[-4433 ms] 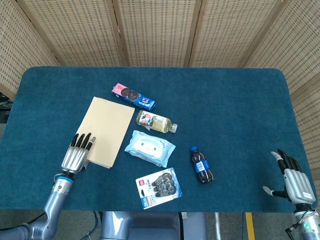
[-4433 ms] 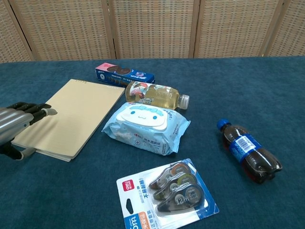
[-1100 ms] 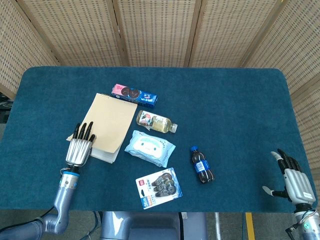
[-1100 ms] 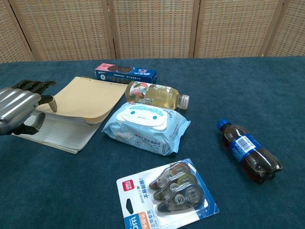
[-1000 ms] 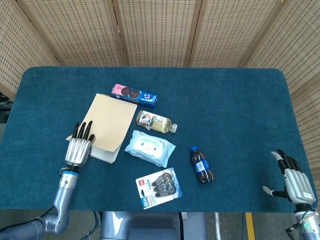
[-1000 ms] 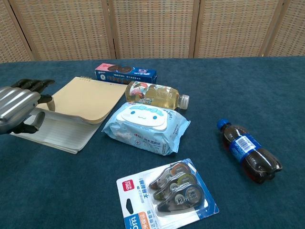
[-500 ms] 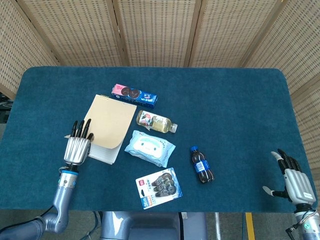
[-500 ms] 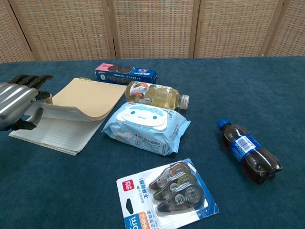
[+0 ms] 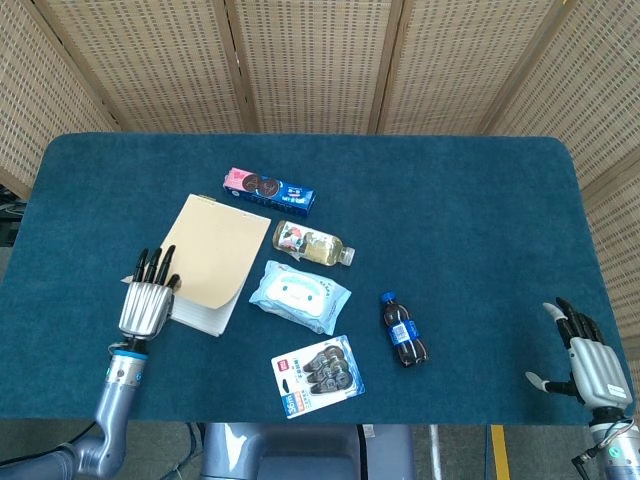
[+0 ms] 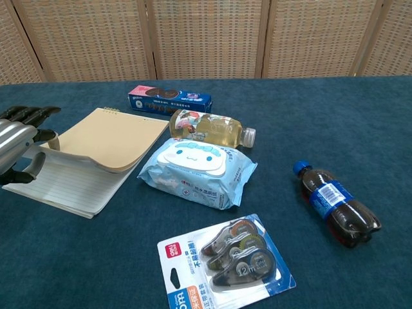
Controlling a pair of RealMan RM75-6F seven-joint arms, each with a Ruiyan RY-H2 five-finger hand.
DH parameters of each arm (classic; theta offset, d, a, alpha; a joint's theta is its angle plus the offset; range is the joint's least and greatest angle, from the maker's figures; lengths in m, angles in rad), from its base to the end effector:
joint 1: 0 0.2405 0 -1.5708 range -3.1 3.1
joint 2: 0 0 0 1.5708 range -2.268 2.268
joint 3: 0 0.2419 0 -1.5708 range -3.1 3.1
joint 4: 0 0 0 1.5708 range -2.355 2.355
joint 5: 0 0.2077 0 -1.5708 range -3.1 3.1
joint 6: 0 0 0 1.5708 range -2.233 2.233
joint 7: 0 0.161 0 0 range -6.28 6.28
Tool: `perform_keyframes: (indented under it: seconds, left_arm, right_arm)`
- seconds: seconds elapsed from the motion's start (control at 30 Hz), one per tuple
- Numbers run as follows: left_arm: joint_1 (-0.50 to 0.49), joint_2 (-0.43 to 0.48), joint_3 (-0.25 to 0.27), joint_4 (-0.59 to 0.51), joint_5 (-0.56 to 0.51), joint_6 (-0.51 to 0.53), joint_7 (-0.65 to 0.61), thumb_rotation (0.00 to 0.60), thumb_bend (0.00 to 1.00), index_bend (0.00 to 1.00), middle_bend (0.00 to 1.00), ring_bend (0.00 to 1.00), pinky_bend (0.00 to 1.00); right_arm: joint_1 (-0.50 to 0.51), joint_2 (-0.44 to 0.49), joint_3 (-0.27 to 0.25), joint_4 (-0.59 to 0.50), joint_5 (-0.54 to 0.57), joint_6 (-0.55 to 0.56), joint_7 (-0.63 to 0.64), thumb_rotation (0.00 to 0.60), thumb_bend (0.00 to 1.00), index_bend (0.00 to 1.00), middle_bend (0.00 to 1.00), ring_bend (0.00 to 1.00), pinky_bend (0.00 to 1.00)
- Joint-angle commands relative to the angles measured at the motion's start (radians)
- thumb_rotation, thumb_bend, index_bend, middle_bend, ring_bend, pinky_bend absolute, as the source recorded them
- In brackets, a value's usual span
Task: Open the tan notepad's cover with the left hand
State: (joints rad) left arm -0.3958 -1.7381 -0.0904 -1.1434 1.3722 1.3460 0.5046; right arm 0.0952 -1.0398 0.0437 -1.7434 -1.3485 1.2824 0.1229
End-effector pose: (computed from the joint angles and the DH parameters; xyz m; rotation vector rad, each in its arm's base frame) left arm -0.2414 0.2874 -0.0127 -1.6012 -0.5809 -0.7290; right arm -0.3091 -0.1918 0.1434 1.2975 -1.2552 0.8446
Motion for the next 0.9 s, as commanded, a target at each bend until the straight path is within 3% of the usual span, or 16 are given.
perform_keyframes:
  seconds: [0.03,0.3,0.9]
  left_arm:
    - [0.012,0.006,0.008,-0.006,0.007,0.011,-0.009,0.600,0.65,0.77,0.00,0.00,0.00]
    - [0.046,0.023,0.037,-0.030,0.036,0.048,-0.019,0.600,0.65,0.78,0.00,0.00,0.00]
    - [0.114,0.103,0.110,-0.214,0.131,0.140,0.047,0.600,0.65,0.78,0.00,0.00,0.00]
  right_arm:
    - [0.000,0.000,0.000,-0.001,0.001,-0.001,0.001,0.600,0.16,0.06,0.00,0.00,0.00]
    - [0.000,0.000,-0.001,-0.001,0.000,-0.001,-0.003,0.600,0.16,0.06,0.00,0.00,0.00]
    - [-0.001,0.001,-0.001,-0.002,-0.002,0.001,-0.002,0.600,0.16,0.06,0.00,0.00,0.00]
